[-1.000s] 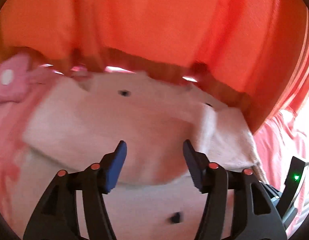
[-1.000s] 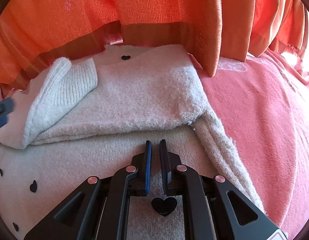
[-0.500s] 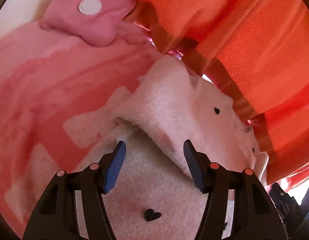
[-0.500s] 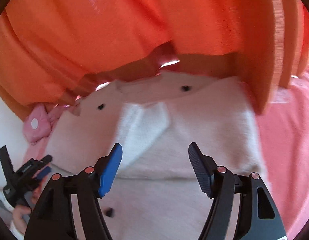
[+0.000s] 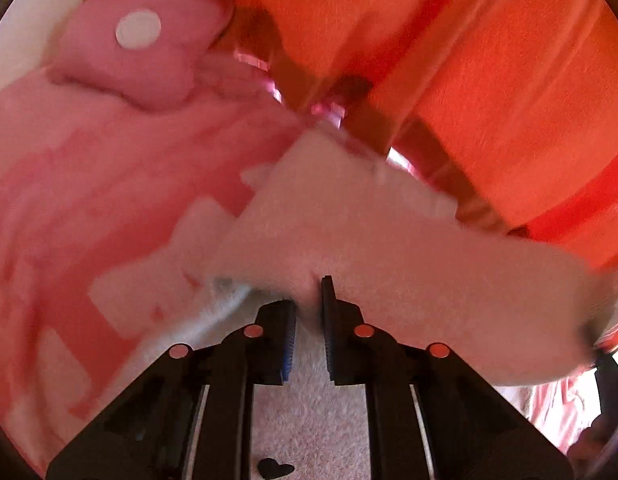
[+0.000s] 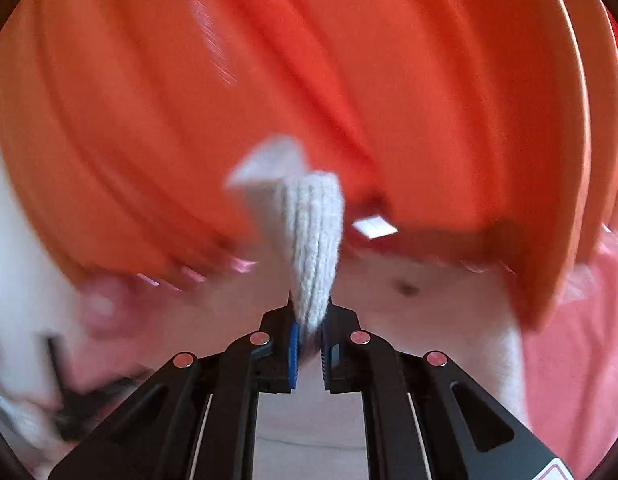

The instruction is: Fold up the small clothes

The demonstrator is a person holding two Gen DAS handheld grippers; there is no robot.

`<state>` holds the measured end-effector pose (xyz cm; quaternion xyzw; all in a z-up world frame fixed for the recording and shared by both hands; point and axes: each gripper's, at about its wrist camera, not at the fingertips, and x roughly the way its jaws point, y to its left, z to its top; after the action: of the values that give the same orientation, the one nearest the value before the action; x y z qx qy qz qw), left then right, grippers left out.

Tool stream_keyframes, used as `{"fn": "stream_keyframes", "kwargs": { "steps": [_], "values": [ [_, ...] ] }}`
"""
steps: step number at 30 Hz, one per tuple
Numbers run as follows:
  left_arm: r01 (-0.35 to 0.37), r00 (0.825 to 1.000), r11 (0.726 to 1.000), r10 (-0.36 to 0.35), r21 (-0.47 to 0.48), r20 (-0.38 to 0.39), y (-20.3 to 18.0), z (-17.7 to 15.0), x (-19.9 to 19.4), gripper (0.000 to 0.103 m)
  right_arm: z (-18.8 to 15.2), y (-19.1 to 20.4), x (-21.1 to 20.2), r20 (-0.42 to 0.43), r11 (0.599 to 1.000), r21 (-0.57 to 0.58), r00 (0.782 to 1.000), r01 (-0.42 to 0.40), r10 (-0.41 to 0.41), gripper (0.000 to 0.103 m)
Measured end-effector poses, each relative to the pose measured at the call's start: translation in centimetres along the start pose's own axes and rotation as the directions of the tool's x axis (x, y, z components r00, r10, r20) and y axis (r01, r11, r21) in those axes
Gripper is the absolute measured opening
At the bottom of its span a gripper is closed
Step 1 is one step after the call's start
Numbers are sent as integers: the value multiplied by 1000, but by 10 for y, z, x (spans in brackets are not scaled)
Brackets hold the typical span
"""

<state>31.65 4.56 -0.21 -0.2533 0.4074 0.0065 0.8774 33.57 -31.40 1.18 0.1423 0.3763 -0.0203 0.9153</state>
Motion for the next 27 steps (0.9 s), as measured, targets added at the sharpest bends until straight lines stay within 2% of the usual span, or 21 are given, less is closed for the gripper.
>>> {"fn": "stream_keyframes", "kwargs": {
  "steps": [1, 2, 4, 5, 7, 10, 15, 16, 18, 21, 27],
  "values": [
    [-9, 1000, 1000, 9, 3, -15, -1, -5, 6, 11, -19, -19, 40, -149, 997, 31, 987, 69, -64, 6],
    [-20, 999, 1000, 20, 11, -26, -2, -13, 12, 12, -28, -26, 44, -139, 997, 53, 989, 50, -42, 6],
    [-53, 999, 997, 53, 57, 4, -8, -19, 11, 12, -29, -21, 26, -76, 998, 68, 997, 3, 2, 6],
    [-88, 996, 989, 86, 120, 25, -16, -21, 11, 12, -27, -16, 18, -50, 997, 74, 998, -26, 30, 6],
    [-127, 992, 975, 121, 181, 43, -22, -23, 11, 13, -27, -11, 10, 4, 998, 58, 1000, -29, 29, 7],
    [-164, 986, 957, 155, 241, 55, -29, -24, 11, 13, -41, -20, 47, -122, 999, 37, 992, 31, -26, 6],
    [-208, 978, 928, 194, 311, 75, -34, -30, 10, 14, -39, -16, 13, -46, 997, 78, 999, -11, 15, 15],
    [-209, 978, 927, 196, 310, 74, -35, -29, 11, 14, -38, -15, 14, -49, 997, 71, 999, -1, 4, 23],
    [-213, 977, 928, 200, 307, 72, -35, -28, 11, 14, -38, -16, 23, -72, 997, 63, 996, 55, -50, 29],
    [-217, 976, 925, 204, 312, 73, -36, -28, 11, 14, -32, -32, 41, -122, 993, 99, 991, 63, -51, 30],
    [-223, 975, 919, 209, 326, 75, -37, -27, 13, 14, -17, -37, 35, -119, 991, 115, 992, 65, -51, 29]
  ]
}}
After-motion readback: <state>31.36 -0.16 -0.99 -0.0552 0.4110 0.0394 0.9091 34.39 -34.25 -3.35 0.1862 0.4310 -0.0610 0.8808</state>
